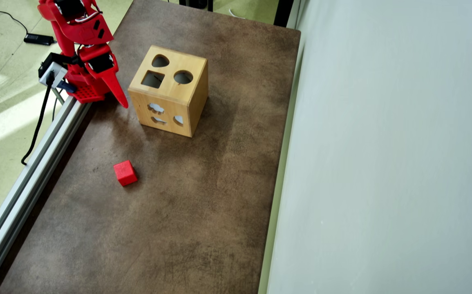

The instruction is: Pick and place the red cube on the square hole

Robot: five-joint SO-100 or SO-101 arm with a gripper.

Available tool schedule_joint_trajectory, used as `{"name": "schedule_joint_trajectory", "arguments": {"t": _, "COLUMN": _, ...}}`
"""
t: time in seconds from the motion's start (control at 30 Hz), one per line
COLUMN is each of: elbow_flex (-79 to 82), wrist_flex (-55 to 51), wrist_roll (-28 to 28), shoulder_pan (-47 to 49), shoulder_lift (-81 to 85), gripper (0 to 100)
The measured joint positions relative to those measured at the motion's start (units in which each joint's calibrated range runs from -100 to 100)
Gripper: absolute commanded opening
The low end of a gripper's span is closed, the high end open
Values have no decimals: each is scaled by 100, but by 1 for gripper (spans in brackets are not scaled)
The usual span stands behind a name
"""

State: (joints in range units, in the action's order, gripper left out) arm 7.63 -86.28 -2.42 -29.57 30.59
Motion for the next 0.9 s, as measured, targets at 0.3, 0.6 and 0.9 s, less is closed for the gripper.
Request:
{"name": "schedule_joint_trajectory", "arguments": {"t": 0.3, "elbow_flex": 0, "wrist_flex": 0, "wrist_roll": 0, "shoulder_pan": 0, "shoulder_lift": 0, "gripper": 34}}
{"name": "schedule_joint_trajectory", "arguments": {"t": 0.6, "elbow_flex": 0, "wrist_flex": 0, "wrist_roll": -5, "shoulder_pan": 0, "shoulder_lift": 0, "gripper": 36}}
{"name": "schedule_joint_trajectory", "arguments": {"t": 0.9, "elbow_flex": 289, "wrist_flex": 0, "wrist_roll": -10, "shoulder_pan": 0, "shoulder_lift": -17, "gripper": 44}}
